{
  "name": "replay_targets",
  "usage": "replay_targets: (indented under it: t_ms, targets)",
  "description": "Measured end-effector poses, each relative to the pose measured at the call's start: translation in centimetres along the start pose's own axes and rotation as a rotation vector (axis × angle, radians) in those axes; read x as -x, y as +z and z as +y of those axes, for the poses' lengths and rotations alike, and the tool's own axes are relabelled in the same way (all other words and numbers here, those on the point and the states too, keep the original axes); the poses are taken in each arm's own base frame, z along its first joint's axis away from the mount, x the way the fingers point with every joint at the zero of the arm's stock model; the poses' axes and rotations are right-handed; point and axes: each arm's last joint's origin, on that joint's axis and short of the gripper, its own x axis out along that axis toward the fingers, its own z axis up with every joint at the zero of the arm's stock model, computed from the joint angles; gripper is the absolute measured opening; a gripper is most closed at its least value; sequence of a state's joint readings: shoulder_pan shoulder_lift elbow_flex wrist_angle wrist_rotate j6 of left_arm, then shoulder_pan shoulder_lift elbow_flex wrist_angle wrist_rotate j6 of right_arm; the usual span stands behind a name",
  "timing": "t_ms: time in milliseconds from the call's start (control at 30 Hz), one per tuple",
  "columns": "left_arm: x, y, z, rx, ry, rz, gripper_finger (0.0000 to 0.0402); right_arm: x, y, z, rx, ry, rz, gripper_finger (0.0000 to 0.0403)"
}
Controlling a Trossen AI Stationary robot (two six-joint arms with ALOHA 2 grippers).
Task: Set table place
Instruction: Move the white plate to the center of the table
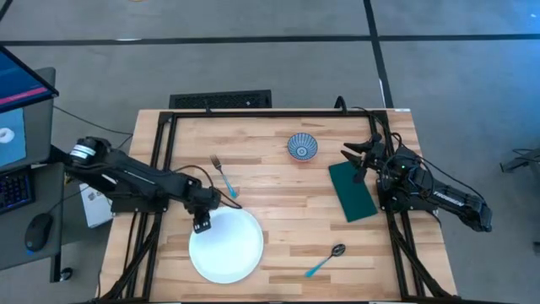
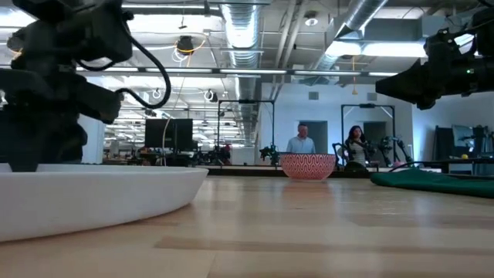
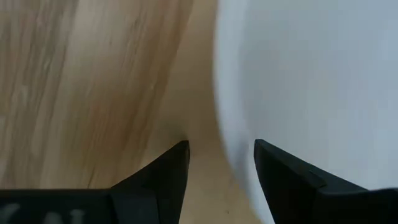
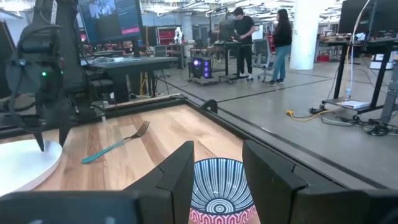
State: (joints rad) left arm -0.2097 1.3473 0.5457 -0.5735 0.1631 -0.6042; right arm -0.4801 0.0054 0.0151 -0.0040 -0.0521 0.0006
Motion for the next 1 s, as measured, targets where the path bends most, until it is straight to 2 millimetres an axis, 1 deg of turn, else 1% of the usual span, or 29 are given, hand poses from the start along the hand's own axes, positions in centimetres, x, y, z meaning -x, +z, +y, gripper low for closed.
replay_targets:
  t_ms: [100,200,300,433,467,633,733,867,1000]
  targets:
    - [-0.3,0.3,0.3,0.035,-0.008,0.035,0.0172,0.0,0.0,0.0,0.0,0.0,0.0,0.0159]
    - [0.0,0.6,0.2,0.04,-0.005,0.039,0.0148,0.0,0.0,0.0,0.0,0.0,0.0,0.0159]
    - [0.5,1.0,-0.1,-0.002,-0.003,0.034,0.0103,0.0,0.0,0.0,0.001,0.0,0.0,0.0159]
    - [1.1,1.8,-0.8,-0.06,-0.022,-0.014,0.0021,0.0,0.0,0.0,0.001,0.0,0.0,0.0159]
    - [1.2,1.9,-0.7,-0.061,-0.009,-0.024,0.0012,0.0,0.0,0.0,0.001,0.0,0.001,0.0159]
    - [1.5,2.1,-1.0,-0.086,-0.005,-0.034,0.0003,0.0,0.0,0.0,0.001,0.0,0.001,0.0159]
    - [2.0,2.5,-1.3,-0.116,-0.012,-0.036,0.0002,0.0,0.0,0.0,0.001,0.0,0.001,0.0159]
    - [3.3,3.3,-2.0,-0.159,-0.011,-0.055,0.0001,0.0,0.0,0.0,0.001,0.0,0.001,0.0159]
    - [5.2,4.8,-3.0,-0.224,-0.038,-0.127,0.0,0.0,0.0,0.0,0.004,0.0,0.001,0.0159]
